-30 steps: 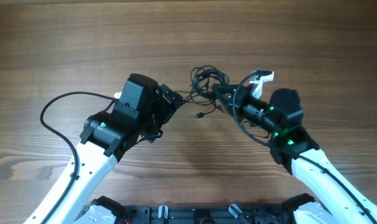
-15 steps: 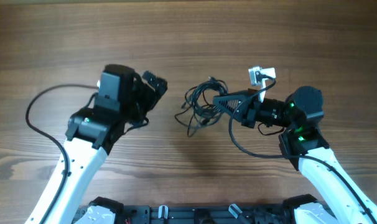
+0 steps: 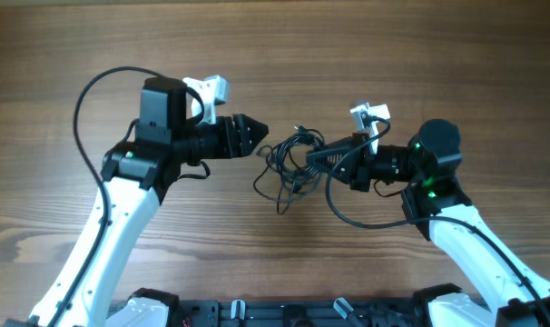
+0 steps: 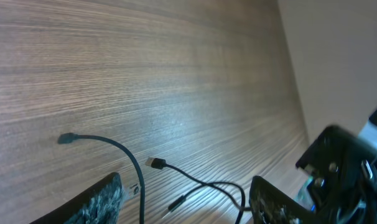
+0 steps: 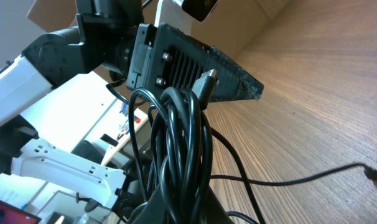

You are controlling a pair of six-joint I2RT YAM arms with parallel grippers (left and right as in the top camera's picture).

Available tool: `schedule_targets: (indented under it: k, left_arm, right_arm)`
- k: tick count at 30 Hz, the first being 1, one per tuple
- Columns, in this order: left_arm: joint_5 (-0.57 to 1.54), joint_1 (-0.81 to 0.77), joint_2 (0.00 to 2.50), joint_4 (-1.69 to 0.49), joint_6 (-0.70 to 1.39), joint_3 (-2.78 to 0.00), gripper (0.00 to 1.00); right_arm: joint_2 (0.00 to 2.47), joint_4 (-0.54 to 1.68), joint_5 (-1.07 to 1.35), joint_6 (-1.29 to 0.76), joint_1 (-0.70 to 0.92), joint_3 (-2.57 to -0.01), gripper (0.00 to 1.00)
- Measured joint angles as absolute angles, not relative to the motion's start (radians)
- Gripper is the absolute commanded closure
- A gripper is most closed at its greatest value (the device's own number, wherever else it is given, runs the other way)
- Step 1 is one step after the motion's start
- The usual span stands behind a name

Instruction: Untangle cables

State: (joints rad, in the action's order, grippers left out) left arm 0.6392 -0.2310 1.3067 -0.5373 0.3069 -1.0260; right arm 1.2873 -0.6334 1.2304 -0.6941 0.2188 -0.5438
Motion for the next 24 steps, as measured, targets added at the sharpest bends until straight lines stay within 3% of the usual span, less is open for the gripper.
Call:
schedule_targets:
  k: [10, 13, 24]
  left_arm:
    - [0.798, -0.123, 1.213, -0.637, 0.134, -1.026, 0.26]
    - [0.815, -0.164, 1.184, -0.676, 0.086, -1.026, 0.34]
    - [0.512, -0.304, 1.218, -0.656, 0.146, -1.026, 0.34]
  right_arm:
    - [1.371, -0.629, 1.203, -0.751, 0.219, -0.543, 0.95]
    - [1.371, -0.630, 1.203, -0.767, 0.219, -0.544, 0.95]
    - [1.371, -0.632, 1.205, -0.807, 0.219, -0.544, 0.96]
